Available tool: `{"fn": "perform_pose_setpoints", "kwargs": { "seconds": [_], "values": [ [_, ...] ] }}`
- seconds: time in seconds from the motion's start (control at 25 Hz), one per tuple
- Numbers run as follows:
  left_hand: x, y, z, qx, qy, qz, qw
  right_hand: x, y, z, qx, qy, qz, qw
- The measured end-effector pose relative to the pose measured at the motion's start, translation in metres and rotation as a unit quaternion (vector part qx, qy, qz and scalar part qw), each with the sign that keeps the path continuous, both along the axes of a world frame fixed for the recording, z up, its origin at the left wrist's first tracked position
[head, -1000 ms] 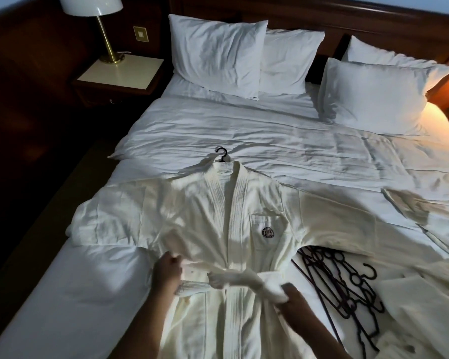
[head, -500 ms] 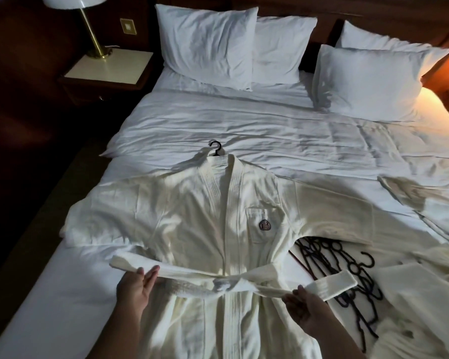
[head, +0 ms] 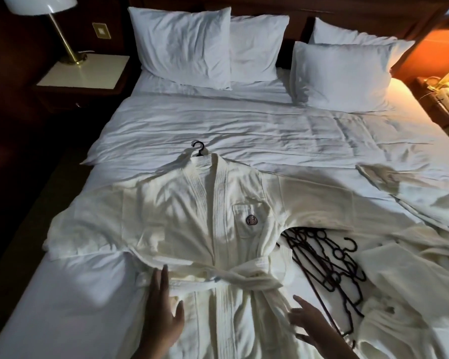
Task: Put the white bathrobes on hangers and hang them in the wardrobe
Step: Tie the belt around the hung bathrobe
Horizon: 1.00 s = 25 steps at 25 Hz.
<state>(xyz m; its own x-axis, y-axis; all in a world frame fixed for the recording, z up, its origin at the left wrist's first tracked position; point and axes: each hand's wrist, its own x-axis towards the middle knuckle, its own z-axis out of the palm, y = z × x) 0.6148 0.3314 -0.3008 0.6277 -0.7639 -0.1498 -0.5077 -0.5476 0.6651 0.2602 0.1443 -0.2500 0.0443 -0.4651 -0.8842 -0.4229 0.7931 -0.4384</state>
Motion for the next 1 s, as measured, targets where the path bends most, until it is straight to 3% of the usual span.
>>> {"fn": "perform_pose_setpoints", "kwargs": {
  "seconds": [0.08, 0.12, 0.2, 0.28, 0.4, 0.48, 0.64, 0.76, 0.84, 1.0],
  "values": [
    [-0.037, 0.002, -0.001, 0.083, -0.046, -0.145, 0.985, -0.005, 0.014, -0.003, 0.029, 0.025, 0.027, 0.999],
    [-0.046, 0.001, 0.007, 0.194, -0.034, -0.192, 0.961, -0.008, 0.019, -0.005, 0.033, 0.034, 0.028, 0.998],
    [-0.053, 0.005, -0.002, 0.324, 0.028, -0.221, 0.919, -0.019, 0.026, -0.009, 0.033, 0.056, 0.034, 0.997],
    [-0.057, 0.007, -0.004, 0.376, 0.076, -0.215, 0.898, -0.031, 0.029, -0.006, 0.033, 0.081, 0.032, 0.996],
    [-0.059, 0.0, 0.001, 0.386, 0.081, -0.23, 0.889, -0.052, 0.027, 0.0, 0.032, 0.108, 0.007, 0.994],
    [-0.066, -0.017, 0.015, 0.359, 0.052, -0.222, 0.905, -0.063, 0.023, 0.002, 0.024, 0.12, -0.005, 0.992],
    [-0.09, -0.066, 0.033, 0.155, -0.012, -0.168, 0.974, -0.079, 0.01, -0.012, 0.005, 0.141, -0.023, 0.99],
    [-0.091, -0.103, 0.03, 0.047, -0.055, -0.183, 0.98, -0.079, -0.01, -0.03, -0.049, 0.176, -0.018, 0.983],
    [-0.087, -0.13, 0.02, 0.049, -0.078, -0.214, 0.973, -0.076, -0.03, -0.038, -0.116, 0.235, 0.019, 0.965],
    [-0.079, -0.17, -0.018, 0.182, -0.098, -0.273, 0.94, -0.062, -0.065, -0.044, -0.168, 0.281, 0.145, 0.934]
  ]
}}
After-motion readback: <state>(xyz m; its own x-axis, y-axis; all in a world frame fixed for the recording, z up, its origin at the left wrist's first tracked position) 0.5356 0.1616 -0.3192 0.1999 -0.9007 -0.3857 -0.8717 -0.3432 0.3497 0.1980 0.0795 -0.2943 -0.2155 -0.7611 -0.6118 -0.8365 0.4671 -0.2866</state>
